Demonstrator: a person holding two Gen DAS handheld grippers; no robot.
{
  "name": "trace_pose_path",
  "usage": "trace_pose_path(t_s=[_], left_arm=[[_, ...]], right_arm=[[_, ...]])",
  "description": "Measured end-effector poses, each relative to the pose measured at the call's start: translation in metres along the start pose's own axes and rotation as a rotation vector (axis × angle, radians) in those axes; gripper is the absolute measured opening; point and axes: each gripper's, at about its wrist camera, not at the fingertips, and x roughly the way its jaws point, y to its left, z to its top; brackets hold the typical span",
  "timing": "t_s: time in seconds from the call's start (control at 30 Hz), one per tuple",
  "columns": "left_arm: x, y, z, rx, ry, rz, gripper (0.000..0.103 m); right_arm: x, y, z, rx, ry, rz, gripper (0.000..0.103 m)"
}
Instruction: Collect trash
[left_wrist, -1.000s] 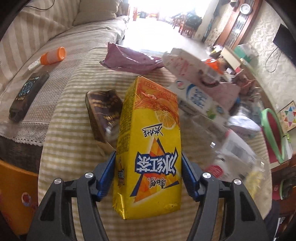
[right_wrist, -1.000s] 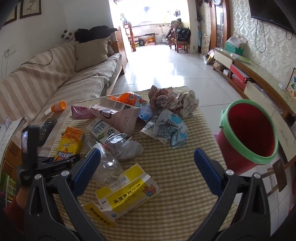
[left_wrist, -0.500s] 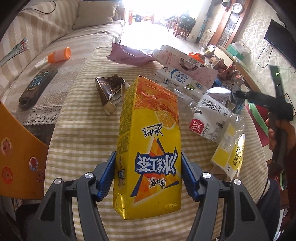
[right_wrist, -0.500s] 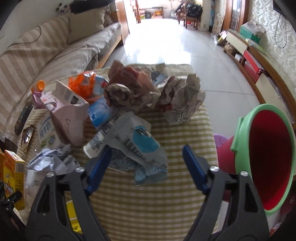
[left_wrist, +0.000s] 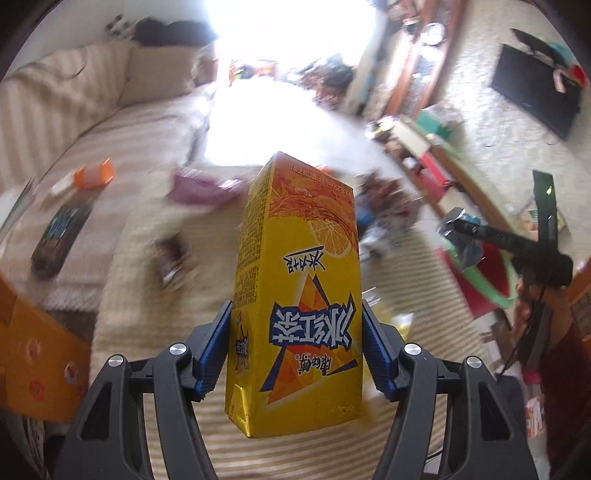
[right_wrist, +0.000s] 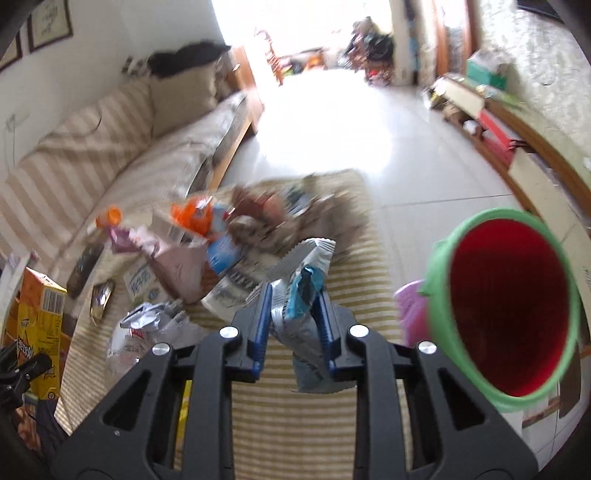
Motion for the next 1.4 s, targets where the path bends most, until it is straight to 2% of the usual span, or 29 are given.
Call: trace_pose_path(t_s=[0.17,0.4,0.6,0.67,0.77,0.9,0.93,1.0,1.03,1.13,1.23,1.33,1.4], left_arm=[[0.003,-0.061,0.028,0.075,-0.036,-0.148,0.062],[0.037,-0.143,0.059,0.187,-0.029,-0.311,0.062],[0.084,-0.162,0.079,0.242,0.036,-0.367,0.062],[0.099,-0.166,0.088,0.251,0.093,-0.375,0.062],[0.108,-0.175,0.1,0.28,0.166,-0.369,0.062],[0.111,-0.189,0.108,0.296,0.237,-0.411,0.062],[0.112,-0.193,0.108,0.303,0.243,-0.427,0.062],[0.117,-0.204,0.104,0.342,0.226,-0.444,0.062],[0.12,-0.208,0.101,0.364,0.209,-0.448,0.062],[0.127,-0.221,0.085,0.397,0.16,-0.456,0.062],[0.136,-0.242,0.077,0.372,0.176,-0.459,0.062],[0.145,-0.268,0.075,0.397,0.152,-0.463,0.062],[0.151,-0.29,0.073,0.424,0.147,-0.47,0.062]], right_arm=[[-0.038,-0.056,0.011,0.078,-0.061,-0.099,0.024],[-0.046,-0.127,0.012,0.218,-0.052,-0.173,0.024],[-0.022,-0.157,0.024,0.26,0.008,-0.239,0.024],[-0.015,-0.165,0.027,0.269,0.044,-0.297,0.024],[-0.008,-0.172,0.025,0.354,0.092,-0.326,0.024],[-0.012,-0.176,0.02,0.45,0.071,-0.344,0.027],[-0.013,-0.178,0.017,0.466,0.055,-0.353,0.034],[-0.015,-0.185,0.009,0.494,0.011,-0.365,0.06],[-0.018,-0.19,0.003,0.511,-0.025,-0.378,0.08],[-0.038,-0.201,-0.013,0.573,-0.137,-0.383,0.083],[-0.066,-0.203,-0.026,0.621,-0.177,-0.411,0.083],[-0.099,-0.195,-0.038,0.567,-0.193,-0.52,0.083],[-0.12,-0.192,-0.05,0.56,-0.218,-0.548,0.084]])
